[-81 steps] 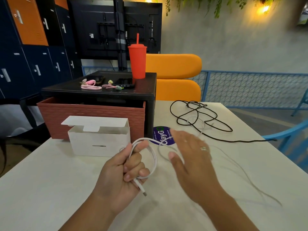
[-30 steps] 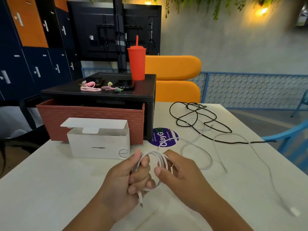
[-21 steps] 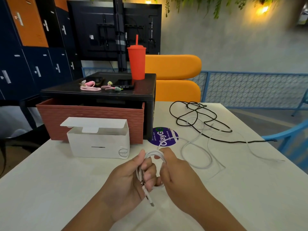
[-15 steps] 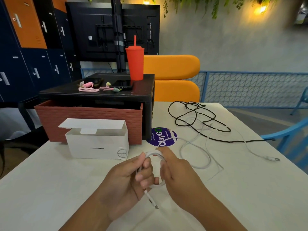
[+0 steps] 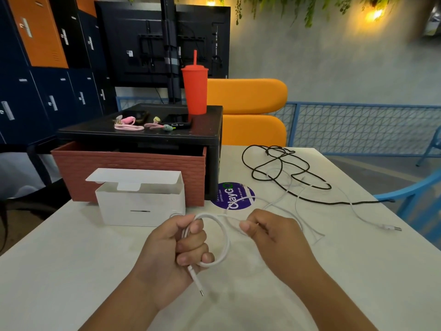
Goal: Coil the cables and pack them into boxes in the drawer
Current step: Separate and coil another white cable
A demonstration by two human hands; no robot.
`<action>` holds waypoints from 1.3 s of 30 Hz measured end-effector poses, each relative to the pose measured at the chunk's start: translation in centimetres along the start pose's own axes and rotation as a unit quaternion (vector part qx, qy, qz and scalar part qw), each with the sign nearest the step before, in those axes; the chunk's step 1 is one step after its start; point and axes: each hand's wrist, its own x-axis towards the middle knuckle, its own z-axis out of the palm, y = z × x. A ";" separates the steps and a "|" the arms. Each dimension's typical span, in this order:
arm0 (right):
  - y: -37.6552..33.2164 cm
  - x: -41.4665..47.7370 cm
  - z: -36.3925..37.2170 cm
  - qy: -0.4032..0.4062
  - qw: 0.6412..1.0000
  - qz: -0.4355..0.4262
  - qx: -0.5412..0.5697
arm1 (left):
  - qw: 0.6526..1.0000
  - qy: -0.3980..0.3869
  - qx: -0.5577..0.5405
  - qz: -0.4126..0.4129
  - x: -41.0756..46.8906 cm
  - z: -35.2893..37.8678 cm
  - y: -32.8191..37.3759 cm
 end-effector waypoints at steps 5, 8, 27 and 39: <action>0.4 0.1 -1.2 0.045 0.995 -0.015 -0.090 | 0.998 0.034 0.020 0.046 -0.1 0.1 0.1; -0.4 -0.1 -1.6 0.089 0.988 -0.006 -0.126 | 0.997 0.044 0.032 0.057 -0.2 0.0 0.4; -2.7 -2.1 -0.3 -0.272 0.940 -0.103 -0.176 | 0.945 0.101 0.235 0.202 0.5 -0.3 -1.5; -2.8 -1.3 -0.3 -0.062 0.984 -0.156 -0.062 | 0.925 -0.072 0.354 0.115 0.0 -0.6 -3.3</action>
